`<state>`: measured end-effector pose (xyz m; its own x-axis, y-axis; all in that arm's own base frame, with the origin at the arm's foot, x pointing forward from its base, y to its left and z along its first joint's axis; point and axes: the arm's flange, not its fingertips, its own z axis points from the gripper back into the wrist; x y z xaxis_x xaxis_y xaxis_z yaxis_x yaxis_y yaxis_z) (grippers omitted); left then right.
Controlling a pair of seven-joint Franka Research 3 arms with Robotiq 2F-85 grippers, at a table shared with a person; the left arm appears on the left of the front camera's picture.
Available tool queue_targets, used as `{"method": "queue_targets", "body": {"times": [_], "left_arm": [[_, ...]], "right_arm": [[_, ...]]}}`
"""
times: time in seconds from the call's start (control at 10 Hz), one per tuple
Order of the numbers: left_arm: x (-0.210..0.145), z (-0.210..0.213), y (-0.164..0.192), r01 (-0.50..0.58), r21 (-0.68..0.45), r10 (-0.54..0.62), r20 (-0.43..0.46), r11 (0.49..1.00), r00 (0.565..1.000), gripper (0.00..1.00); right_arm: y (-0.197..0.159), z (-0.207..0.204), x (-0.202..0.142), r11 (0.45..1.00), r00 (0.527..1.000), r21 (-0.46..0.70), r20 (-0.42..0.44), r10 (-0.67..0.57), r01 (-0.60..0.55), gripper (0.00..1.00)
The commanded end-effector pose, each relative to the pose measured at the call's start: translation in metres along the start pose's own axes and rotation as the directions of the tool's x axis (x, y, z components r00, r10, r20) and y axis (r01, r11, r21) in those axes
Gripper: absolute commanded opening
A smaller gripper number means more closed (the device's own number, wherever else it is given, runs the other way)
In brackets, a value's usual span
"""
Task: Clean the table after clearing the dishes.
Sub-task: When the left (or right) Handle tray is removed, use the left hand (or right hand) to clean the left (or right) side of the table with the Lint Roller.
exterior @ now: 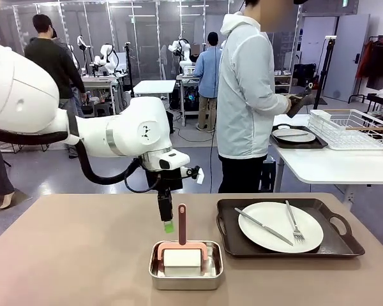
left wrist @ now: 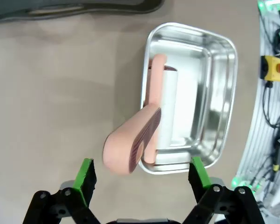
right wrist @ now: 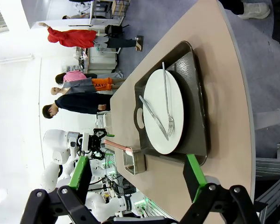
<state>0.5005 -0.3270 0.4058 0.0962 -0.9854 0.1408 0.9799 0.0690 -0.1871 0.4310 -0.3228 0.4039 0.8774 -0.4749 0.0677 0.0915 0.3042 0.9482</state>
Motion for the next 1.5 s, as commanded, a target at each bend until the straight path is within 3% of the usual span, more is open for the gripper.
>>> {"method": "queue_targets", "body": {"times": [0.0, 1.1, 1.2, 1.4], "left_arm": [[0.015, 0.004, 0.006, 0.002, -0.067, -0.005, -0.042, 0.998, 0.999, 1.0], [0.058, -0.005, 0.01, 0.052, -0.104, -0.069, -0.159, 0.993, 0.985, 1.0], [0.058, -0.006, 0.01, 0.045, -0.105, -0.062, -0.169, 0.994, 0.984, 0.98], [0.059, -0.006, 0.01, 0.039, -0.104, -0.056, -0.163, 0.994, 0.985, 0.82]], "right_arm": [[0.003, 0.001, -0.002, 1.0, 1.0, 0.002, 0.003, 0.003, -0.003, 1.0], [0.003, 0.001, -0.002, 1.0, 1.0, 0.002, 0.003, 0.003, -0.003, 1.0], [0.003, 0.001, -0.002, 1.0, 1.0, 0.002, 0.003, 0.003, -0.003, 1.0], [0.003, 0.001, -0.002, 1.0, 1.0, 0.002, 0.003, 0.003, -0.003, 1.0]]}}
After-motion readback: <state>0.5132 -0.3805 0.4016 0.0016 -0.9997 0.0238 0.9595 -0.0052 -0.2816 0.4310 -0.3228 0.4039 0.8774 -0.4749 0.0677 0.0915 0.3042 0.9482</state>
